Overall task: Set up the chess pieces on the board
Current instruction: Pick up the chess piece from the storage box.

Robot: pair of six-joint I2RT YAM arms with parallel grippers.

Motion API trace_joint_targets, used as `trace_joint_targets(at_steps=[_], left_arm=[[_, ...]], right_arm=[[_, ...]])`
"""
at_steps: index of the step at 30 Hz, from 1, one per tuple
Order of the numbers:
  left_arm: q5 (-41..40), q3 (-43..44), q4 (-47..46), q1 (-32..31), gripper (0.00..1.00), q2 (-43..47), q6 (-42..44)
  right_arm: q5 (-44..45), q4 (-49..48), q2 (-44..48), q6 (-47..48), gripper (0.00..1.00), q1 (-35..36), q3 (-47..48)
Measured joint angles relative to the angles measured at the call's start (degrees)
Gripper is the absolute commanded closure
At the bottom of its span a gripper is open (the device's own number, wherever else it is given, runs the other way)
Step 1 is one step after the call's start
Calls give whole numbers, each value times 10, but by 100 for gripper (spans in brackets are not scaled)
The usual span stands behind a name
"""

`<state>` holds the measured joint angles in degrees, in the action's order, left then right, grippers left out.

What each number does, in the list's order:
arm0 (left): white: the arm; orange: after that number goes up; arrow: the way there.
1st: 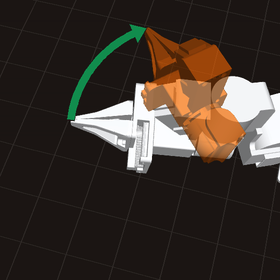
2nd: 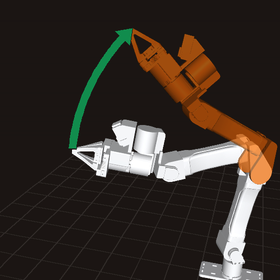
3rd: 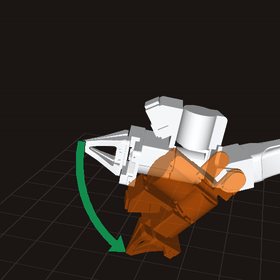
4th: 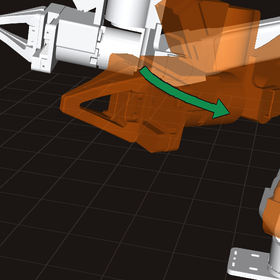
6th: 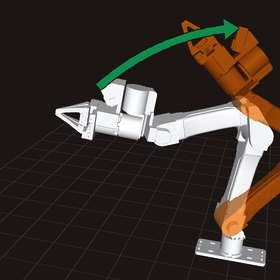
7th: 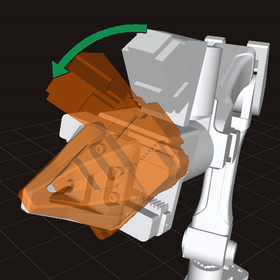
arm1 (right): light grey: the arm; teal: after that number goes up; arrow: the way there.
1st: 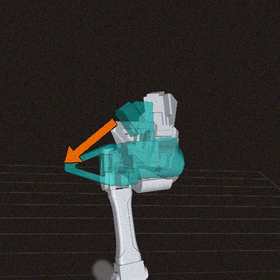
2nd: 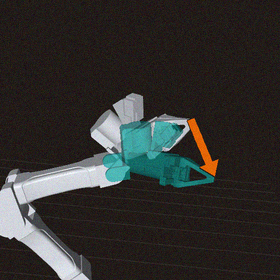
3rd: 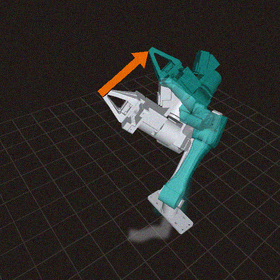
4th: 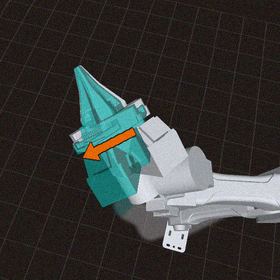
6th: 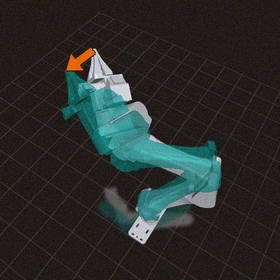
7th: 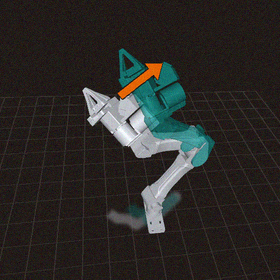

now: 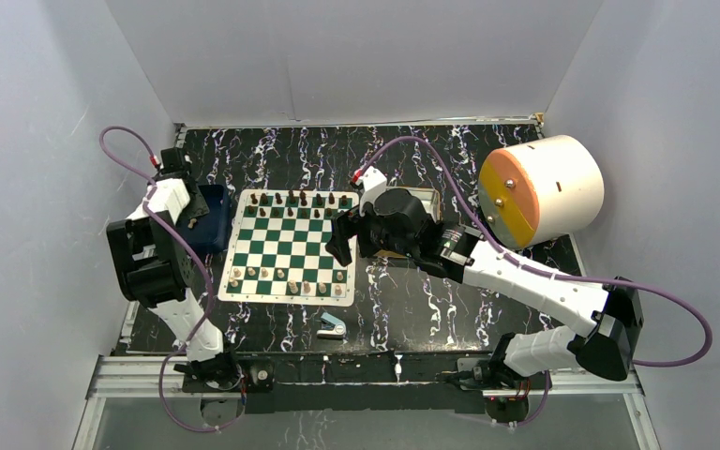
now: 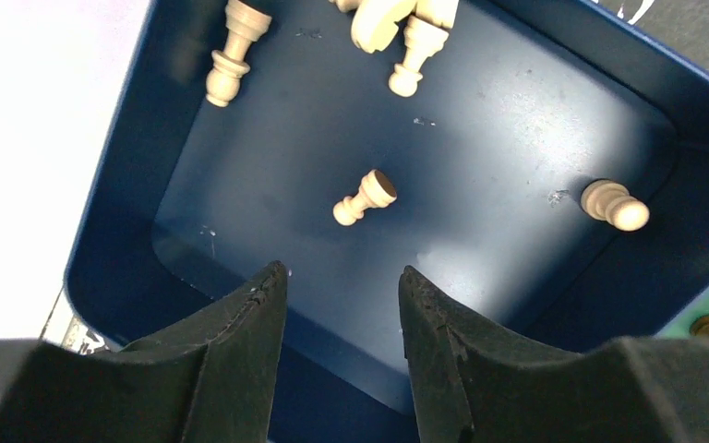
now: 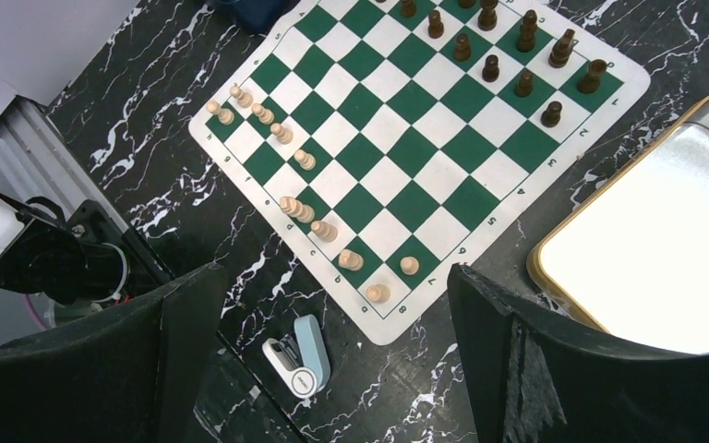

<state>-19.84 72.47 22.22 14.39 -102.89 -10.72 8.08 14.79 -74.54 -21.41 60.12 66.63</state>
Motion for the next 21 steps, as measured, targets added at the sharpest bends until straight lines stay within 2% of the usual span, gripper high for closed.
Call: trace_joint_targets(at_steps=[15, 21], left_arm=[[28, 42, -12, 17, 58, -76, 40], [39, 68, -5, 17, 63, -110, 49]], right_arm=[[37, -3, 0, 40, 1, -1, 0], [40, -3, 0, 47, 1, -1, 0]])
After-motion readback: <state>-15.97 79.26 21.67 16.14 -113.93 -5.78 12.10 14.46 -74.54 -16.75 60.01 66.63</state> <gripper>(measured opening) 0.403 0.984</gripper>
